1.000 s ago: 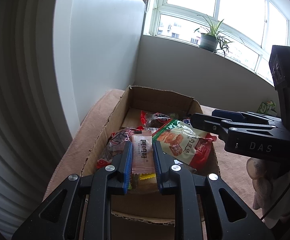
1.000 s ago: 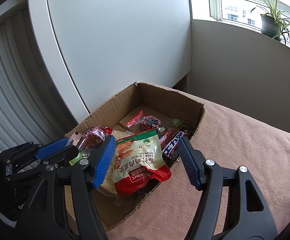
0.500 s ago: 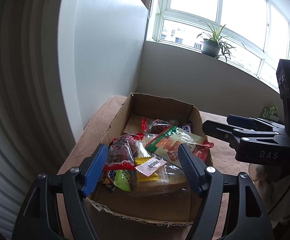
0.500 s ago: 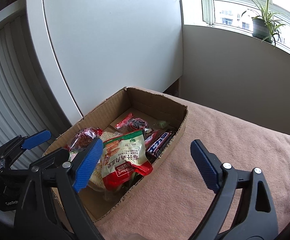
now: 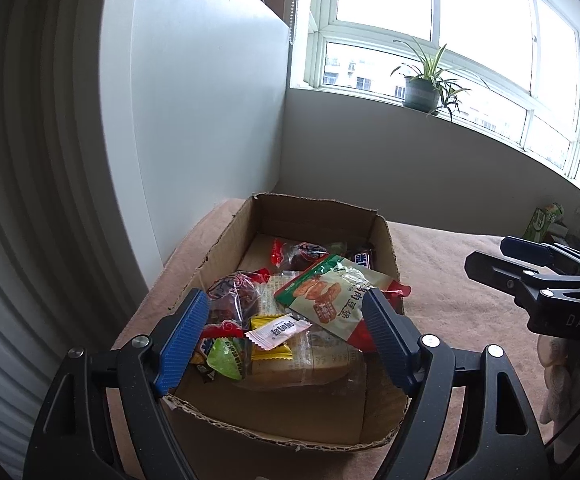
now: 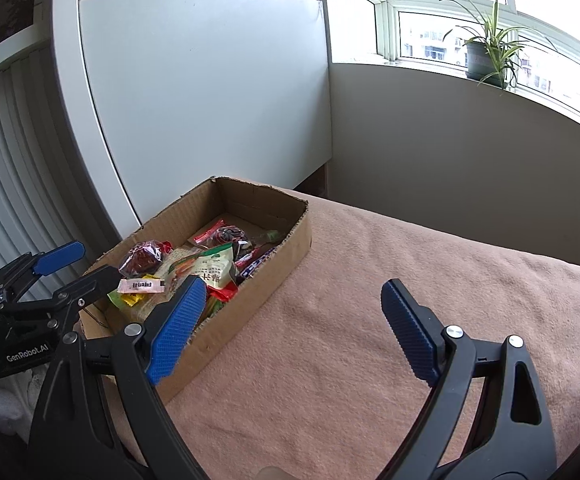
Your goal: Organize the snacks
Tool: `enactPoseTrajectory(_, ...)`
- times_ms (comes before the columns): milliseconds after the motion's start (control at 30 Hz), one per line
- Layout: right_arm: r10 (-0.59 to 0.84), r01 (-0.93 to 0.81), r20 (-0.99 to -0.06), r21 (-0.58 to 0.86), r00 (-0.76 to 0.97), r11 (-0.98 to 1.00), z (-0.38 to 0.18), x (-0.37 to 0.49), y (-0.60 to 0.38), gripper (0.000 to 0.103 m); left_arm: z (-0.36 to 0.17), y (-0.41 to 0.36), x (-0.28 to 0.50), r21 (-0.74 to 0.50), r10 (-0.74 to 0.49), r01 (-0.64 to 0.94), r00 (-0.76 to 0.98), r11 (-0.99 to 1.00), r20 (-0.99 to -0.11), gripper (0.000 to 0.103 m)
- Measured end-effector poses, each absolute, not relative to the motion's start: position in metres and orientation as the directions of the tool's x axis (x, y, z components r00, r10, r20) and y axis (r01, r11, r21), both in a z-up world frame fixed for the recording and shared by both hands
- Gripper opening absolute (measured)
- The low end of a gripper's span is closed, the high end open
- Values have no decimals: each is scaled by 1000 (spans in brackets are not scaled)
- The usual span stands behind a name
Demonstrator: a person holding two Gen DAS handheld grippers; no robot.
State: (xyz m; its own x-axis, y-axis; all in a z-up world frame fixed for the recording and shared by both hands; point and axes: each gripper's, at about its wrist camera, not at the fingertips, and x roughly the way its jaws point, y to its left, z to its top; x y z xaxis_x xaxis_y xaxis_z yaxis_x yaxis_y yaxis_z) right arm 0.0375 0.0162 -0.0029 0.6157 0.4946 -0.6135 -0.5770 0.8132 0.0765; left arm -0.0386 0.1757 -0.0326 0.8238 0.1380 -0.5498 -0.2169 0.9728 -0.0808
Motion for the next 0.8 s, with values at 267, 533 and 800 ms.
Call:
enactPoseTrajectory(267,474,-550,-607,71,638,832,-3,35,-12,92,-33,155,-35,-56,144,-210,816,976,-560,80)
enactPoseTrajectory(533,458,-544,-605,49,651,838,-5,29,-19,92,-31,147,-34,-61,139,-209,817,976,-560,80)
enactPoseTrajectory(800,450,-543,-600,30,662,839,-4,27,-18,92,-32,146,-34,-61,141,-211,814,976,-564,80)
